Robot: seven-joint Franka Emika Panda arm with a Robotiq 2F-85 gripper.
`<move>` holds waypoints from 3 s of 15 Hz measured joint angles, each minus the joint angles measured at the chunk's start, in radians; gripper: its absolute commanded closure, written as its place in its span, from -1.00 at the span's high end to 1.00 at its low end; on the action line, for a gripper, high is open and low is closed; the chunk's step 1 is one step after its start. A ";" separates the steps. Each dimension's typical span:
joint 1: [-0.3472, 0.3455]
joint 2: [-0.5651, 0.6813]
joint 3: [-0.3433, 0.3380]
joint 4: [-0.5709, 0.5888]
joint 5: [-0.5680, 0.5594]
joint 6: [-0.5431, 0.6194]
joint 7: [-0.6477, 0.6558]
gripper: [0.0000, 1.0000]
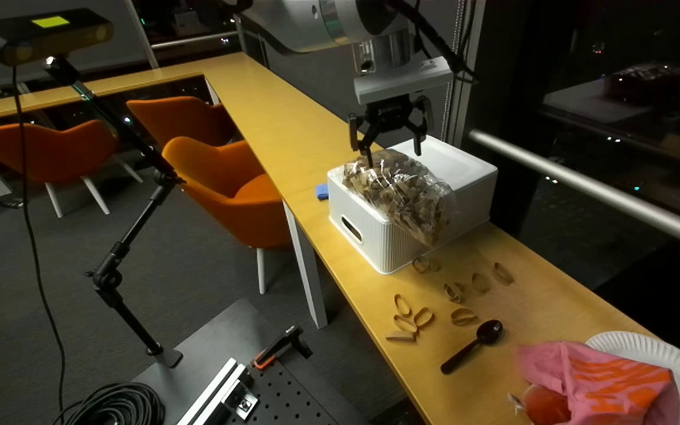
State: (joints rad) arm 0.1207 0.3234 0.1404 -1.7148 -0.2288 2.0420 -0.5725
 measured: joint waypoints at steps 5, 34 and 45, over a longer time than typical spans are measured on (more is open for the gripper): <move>0.027 0.063 0.027 0.005 -0.013 0.085 -0.030 1.00; 0.098 0.288 0.026 0.210 -0.099 0.251 0.032 -0.95; 0.158 0.382 0.022 0.390 -0.100 0.157 0.083 0.29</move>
State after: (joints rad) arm 0.2785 0.7059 0.1619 -1.3251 -0.3286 2.1986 -0.4890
